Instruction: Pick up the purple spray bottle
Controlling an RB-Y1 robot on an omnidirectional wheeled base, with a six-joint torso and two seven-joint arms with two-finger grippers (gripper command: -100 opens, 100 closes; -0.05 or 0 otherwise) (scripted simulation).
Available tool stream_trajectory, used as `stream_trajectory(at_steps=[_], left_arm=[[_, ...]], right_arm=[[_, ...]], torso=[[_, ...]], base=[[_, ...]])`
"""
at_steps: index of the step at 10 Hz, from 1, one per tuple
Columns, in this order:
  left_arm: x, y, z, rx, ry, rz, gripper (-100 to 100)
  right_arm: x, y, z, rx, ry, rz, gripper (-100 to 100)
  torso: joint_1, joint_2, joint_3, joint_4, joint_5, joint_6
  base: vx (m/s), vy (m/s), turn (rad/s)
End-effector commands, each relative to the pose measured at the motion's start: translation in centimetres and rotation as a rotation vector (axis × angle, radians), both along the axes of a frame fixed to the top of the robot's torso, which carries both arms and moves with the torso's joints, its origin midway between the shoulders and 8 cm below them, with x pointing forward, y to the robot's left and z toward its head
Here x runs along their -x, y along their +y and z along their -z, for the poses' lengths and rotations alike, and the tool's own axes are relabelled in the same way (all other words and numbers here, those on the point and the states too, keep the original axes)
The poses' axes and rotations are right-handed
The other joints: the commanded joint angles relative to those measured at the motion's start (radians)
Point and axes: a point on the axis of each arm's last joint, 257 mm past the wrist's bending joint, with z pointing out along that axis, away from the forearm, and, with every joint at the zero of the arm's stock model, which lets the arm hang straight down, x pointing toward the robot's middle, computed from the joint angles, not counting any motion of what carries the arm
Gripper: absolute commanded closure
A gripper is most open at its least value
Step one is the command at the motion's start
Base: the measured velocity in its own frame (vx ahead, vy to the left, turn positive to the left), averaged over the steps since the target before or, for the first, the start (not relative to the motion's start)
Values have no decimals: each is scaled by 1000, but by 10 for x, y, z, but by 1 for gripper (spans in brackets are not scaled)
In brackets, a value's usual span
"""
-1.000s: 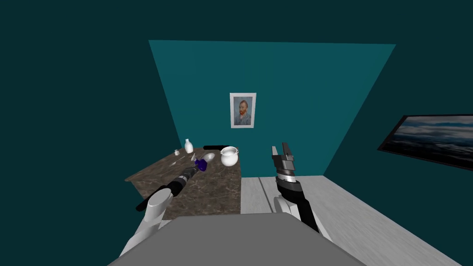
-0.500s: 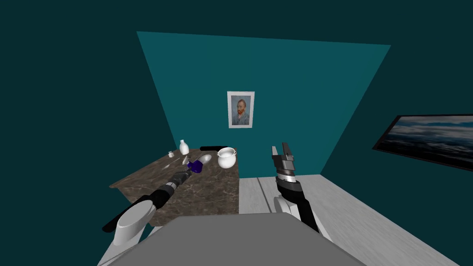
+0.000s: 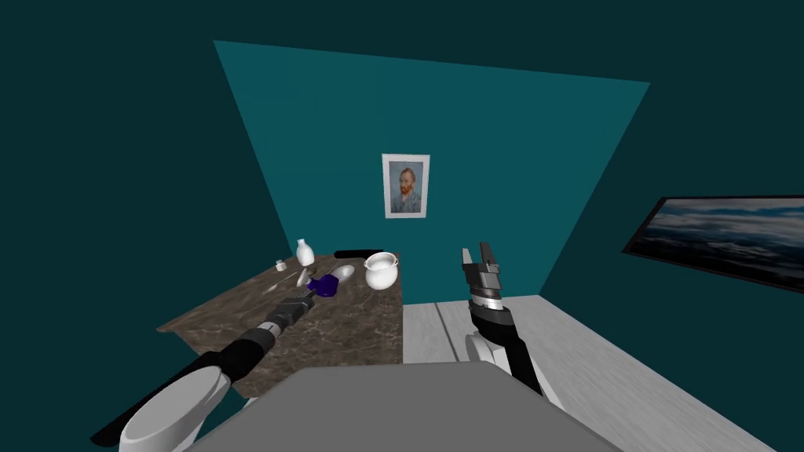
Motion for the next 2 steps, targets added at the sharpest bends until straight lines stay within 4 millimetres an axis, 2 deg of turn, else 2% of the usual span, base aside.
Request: stream_trajectory(at_steps=[1,2], left_arm=[[0,0,0,0,0,0,100],[1,0,-1,-2,-1,0,0]], right_arm=[[0,0,0,0,0,0,0],[0,0,0,0,0,0,0]], torso=[[0,0,0,0,0,0],[1,1,0,0,0,0]], base=[[0,0,0],[0,0,0]])
